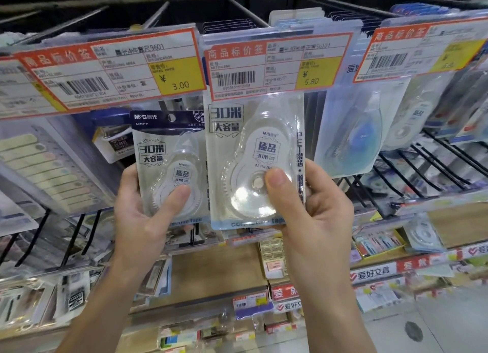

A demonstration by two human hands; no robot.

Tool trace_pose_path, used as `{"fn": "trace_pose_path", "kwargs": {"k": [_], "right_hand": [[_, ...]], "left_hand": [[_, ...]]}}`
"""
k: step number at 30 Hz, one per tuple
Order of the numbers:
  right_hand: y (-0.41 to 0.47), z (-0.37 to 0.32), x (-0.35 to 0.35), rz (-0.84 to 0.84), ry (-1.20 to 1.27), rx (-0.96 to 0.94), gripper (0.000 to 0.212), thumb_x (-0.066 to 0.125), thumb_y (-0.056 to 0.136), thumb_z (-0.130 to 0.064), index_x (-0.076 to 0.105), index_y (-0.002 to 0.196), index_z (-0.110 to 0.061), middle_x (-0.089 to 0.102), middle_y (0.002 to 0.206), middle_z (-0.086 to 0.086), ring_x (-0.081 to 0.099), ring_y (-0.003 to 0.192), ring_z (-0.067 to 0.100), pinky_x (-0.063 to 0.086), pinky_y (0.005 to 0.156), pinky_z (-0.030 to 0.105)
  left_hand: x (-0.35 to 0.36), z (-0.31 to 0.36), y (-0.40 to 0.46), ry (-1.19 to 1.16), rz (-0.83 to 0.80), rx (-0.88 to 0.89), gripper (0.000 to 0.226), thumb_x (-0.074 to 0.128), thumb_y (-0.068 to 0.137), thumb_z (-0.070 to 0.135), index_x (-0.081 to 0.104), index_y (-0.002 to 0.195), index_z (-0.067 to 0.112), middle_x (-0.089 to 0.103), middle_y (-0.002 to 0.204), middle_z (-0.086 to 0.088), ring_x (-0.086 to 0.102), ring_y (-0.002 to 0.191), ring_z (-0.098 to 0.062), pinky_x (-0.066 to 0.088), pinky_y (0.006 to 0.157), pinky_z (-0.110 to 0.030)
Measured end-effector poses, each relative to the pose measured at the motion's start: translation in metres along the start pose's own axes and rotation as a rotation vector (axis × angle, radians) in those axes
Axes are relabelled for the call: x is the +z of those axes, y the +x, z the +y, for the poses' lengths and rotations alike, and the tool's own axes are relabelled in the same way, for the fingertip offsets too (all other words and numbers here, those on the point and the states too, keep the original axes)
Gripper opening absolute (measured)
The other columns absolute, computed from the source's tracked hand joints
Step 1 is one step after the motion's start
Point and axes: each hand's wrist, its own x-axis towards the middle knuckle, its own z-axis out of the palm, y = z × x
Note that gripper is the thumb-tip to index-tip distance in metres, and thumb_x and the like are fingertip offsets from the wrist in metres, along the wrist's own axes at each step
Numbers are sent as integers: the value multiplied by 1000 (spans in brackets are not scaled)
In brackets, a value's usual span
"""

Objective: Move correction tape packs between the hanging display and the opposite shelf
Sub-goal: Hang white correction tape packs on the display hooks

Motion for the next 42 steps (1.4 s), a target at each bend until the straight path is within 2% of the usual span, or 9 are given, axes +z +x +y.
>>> {"fn": "trace_pose_path", "kwargs": {"k": [8,12,16,20,26,31,37,39,42], "right_hand": [[-4,10,-6,29,25,-5,19,69,91,-24,72,107,-13,77,96,5,73,87,17,56,74,24],[1,12,-2,16,69,-14,19,70,93,-22,71,109,-13,77,99,6,74,90,21,56,77,27],[8,14,8,9,68,-43,31,64,89,-25,67,112,-5,76,97,1,73,87,15,55,76,24],[7,24,10,32,65,-63,27,62,89,-23,66,111,-9,76,97,-1,72,89,13,55,76,23],[12,26,14,37,89,-97,23,61,90,-22,65,110,-11,76,96,-4,72,89,11,56,75,22],[16,26,14,24,68,-110,21,62,90,-22,65,109,-14,76,95,-7,72,88,9,55,76,21],[10,33,3,37,45,-102,17,66,96,-17,66,112,-11,76,99,-1,73,91,14,56,77,23],[8,34,-4,59,33,-97,22,65,92,-20,68,112,-12,76,102,3,72,93,20,57,79,29],[7,34,-7,62,52,-101,24,68,91,-25,69,111,-13,76,101,4,72,93,21,57,79,29]], "left_hand": [[2,-1,-3,-17,2,-24,42,72,82,17,52,117,28,72,106,5,71,99,-16,58,83,-26],[0,0,-3,-21,14,-28,44,73,80,28,51,118,29,72,106,8,71,100,-15,58,82,-25],[-2,1,-5,-29,29,-32,41,73,83,17,51,116,28,73,103,11,72,96,-11,58,76,-21],[-5,1,-6,-27,51,-37,42,67,80,12,50,115,27,74,99,12,72,92,-8,58,72,-19],[-14,0,-4,-12,65,-31,43,73,85,11,51,118,26,73,103,6,72,96,-14,59,80,-25],[-19,1,-3,-11,66,-41,44,74,81,22,52,119,29,72,108,1,72,101,-20,60,82,-28],[-22,3,-1,-12,47,-25,43,74,79,28,53,116,32,72,106,5,71,100,-16,60,81,-28],[-21,3,0,-10,43,-21,41,74,82,22,52,114,31,73,104,9,72,97,-13,60,79,-26],[-21,4,1,7,51,-8,40,66,81,11,51,113,28,74,99,14,72,93,-8,59,77,-22]]}}
